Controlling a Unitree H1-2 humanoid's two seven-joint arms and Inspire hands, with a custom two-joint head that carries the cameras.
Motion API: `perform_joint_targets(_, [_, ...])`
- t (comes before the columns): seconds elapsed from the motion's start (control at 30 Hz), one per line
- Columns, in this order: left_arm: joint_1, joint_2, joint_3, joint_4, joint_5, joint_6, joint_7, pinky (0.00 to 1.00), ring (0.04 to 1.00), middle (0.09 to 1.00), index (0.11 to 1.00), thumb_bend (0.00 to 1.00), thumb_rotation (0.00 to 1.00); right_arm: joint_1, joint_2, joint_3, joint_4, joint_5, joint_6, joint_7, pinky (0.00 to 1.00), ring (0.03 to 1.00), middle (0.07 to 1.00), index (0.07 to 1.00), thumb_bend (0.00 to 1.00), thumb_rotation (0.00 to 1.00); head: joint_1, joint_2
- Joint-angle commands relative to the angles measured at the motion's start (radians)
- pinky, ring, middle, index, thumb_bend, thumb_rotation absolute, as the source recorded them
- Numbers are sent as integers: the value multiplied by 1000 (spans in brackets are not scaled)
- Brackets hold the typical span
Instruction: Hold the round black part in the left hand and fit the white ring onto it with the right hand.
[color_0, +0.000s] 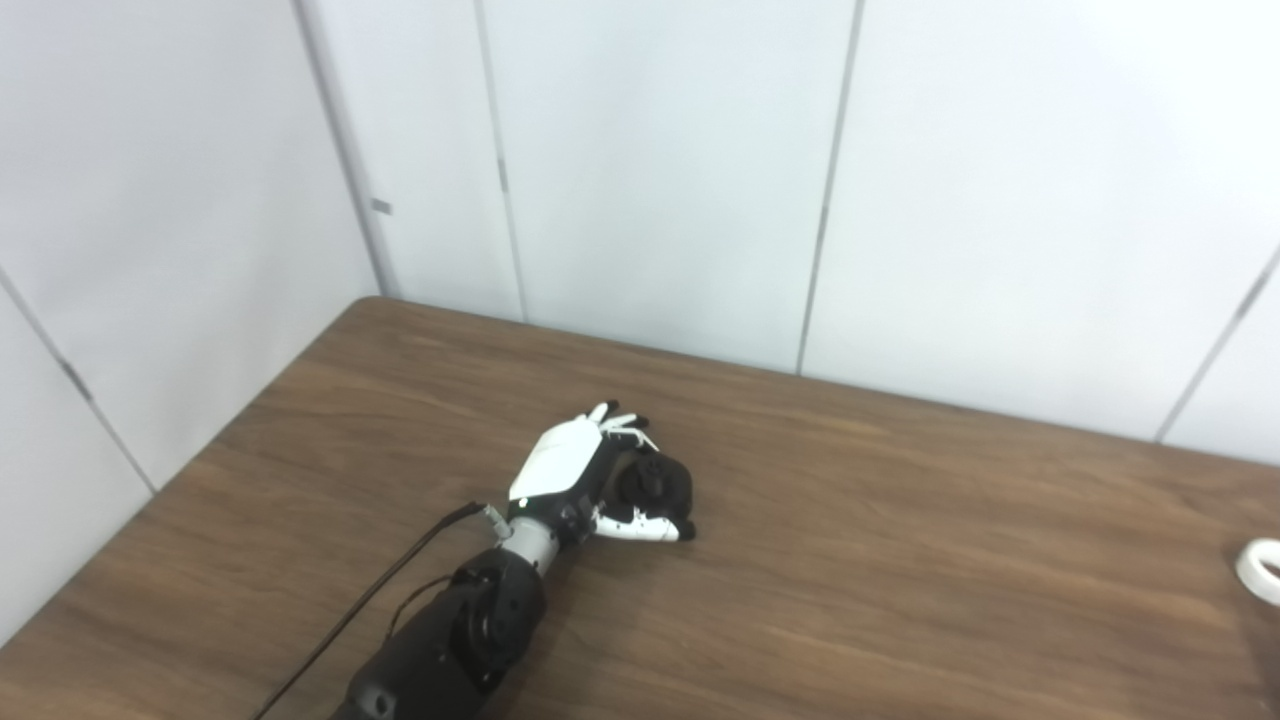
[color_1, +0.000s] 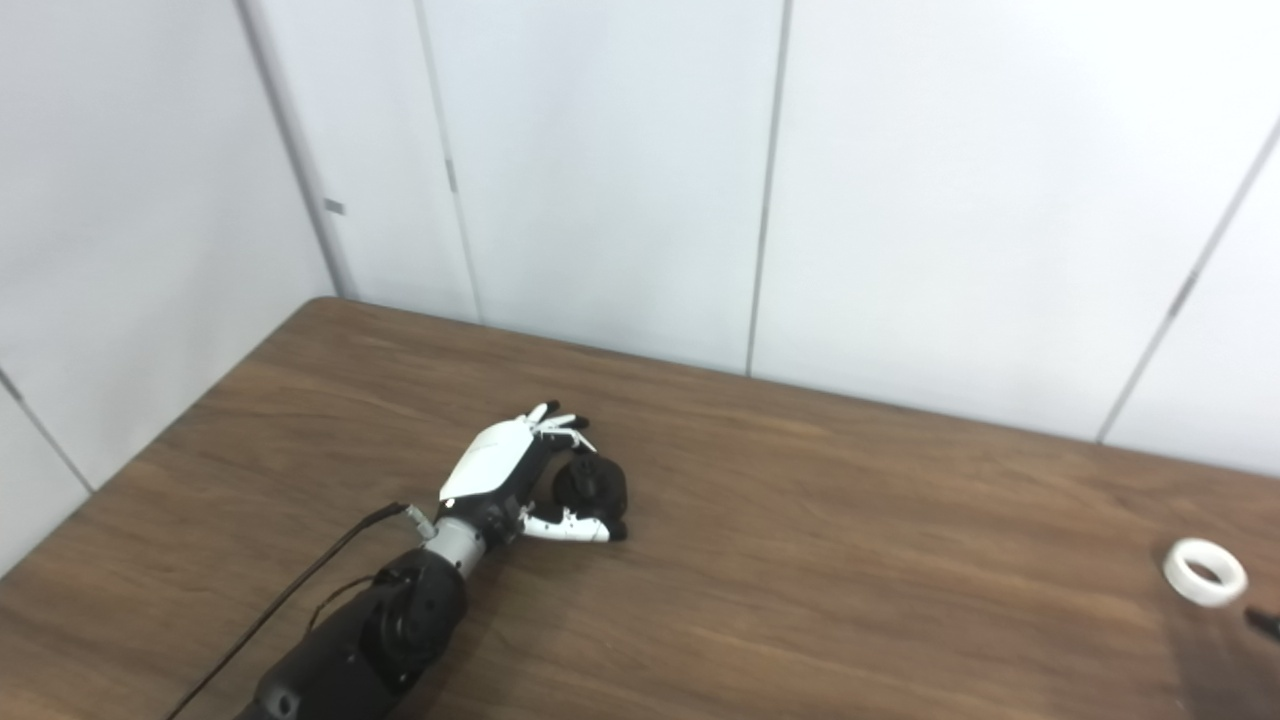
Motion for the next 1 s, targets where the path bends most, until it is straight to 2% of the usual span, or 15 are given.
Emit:
perform_joint_targets(0.0, [23,-21,-33,-63,4,-37,-56,1000,1000,884,477,521,48,-58,-46,-20,-15,-20,-8,-22,1000,1000,984,916,922,730,-17,3])
perform_joint_targets(0.03, [36,-23,-41,-87,8,-38,-69,1000,1000,888,478,521,48,-72,-54,-23,-10,-23,-6,-22,1000,1000,979,911,945,731,-36,7])
perform_joint_targets(0.07, [46,-22,-44,-104,11,-40,-80,1000,1000,889,478,521,48,-81,-57,-24,-10,-26,-2,-21,760,1000,970,895,969,718,-53,10])
perform_joint_targets(0.1, [56,-20,-47,-121,13,-46,-90,1000,1000,890,478,521,48,-91,-58,-24,-11,-26,4,-20,389,1000,966,883,985,713,-79,14])
perform_joint_targets(0.13, [67,-18,-52,-138,18,-51,-100,1000,1000,890,478,521,48,-101,-60,-23,-17,-32,13,-19,159,1000,960,871,995,701,-106,18])
perform_joint_targets(0.2, [91,-20,-66,-170,26,-62,-121,1000,1000,887,478,521,48,-120,-67,-21,-38,-52,60,-13,41,1000,936,834,1000,662,-143,23])
perform_joint_targets(0.33, [140,-25,-90,-217,28,-81,-163,1000,1000,881,478,520,48,-154,-58,-5,-99,-105,161,-6,1,971,905,796,984,526,-260,30])
perform_joint_targets(0.37, [151,-29,-97,-221,29,-89,-168,1000,1000,878,478,520,48,-163,-53,-1,-112,-107,186,-3,0,975,918,802,939,437,-268,30])
perform_joint_targets(0.43, [173,-24,-106,-222,22,-118,-179,1000,1000,876,478,520,47,-181,-44,16,-131,-129,238,1,0,991,941,824,879,280,-353,28])
perform_joint_targets(0.47, [180,-20,-110,-223,19,-131,-184,1000,1000,875,479,520,47,-189,-45,25,-126,-141,244,-1,0,995,950,835,860,223,-363,27])
perform_joint_targets(0.53, [195,-5,-109,-231,8,-155,-196,1000,1000,874,479,520,46,-206,-50,51,-103,-177,250,-9,0,999,961,848,874,257,-446,23])
perform_joint_targets(0.63, [217,6,-102,-245,-7,-186,-208,1000,1000,876,479,519,45,-243,-61,87,-53,-233,259,-17,0,1000,967,862,914,358,-499,20])
perform_joint_targets(0.73, [234,11,-100,-257,-3,-205,-221,1000,1000,875,479,519,44,-293,-78,118,-4,-279,285,-6,0,1000,984,867,933,374,-514,18])
perform_joint_targets(0.9, [247,15,-93,-263,2,-222,-233,1000,1000,881,480,518,42,-367,-123,157,85,-326,266,3,0,1000,988,830,967,340,-518,20])
perform_joint_targets(0.97, [249,17,-88,-264,3,-227,-236,1000,1000,879,480,518,42,-397,-144,179,108,-350,287,21,0,1000,993,818,974,336,-522,23])
